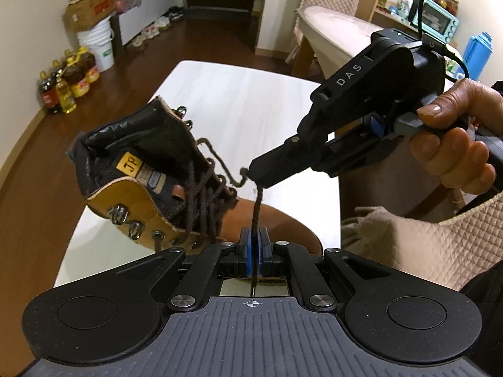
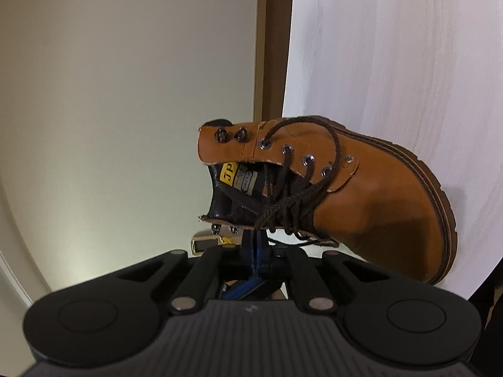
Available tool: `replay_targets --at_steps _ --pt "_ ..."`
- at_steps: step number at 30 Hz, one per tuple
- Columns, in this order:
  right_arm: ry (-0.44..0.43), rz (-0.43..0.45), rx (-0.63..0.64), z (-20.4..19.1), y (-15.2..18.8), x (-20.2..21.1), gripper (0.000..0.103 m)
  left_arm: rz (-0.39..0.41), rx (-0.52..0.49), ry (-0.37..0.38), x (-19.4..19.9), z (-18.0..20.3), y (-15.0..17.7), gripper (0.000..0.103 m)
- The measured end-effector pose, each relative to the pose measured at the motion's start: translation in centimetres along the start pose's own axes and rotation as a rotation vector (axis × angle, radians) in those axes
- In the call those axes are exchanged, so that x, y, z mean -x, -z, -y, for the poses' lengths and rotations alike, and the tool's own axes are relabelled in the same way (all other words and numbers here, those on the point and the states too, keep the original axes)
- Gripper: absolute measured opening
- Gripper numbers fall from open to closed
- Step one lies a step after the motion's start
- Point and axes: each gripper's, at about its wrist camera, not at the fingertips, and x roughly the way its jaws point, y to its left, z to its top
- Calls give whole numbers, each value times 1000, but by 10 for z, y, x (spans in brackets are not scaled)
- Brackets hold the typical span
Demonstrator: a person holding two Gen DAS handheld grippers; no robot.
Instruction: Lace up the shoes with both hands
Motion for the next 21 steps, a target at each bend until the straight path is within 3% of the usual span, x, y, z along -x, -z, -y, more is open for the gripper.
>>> replay_targets --at_steps 4,9,21 --pt "-19 8 -22 2 0 -1 3 12 3 -8 2 -1 3 3" --pt "1 2 -71 7 4 -3 17 14 5 -15 4 -4 4 3" --pt "-38 -131 -66 7 17 -17 23 -12 -156 -23 10 7 11 3"
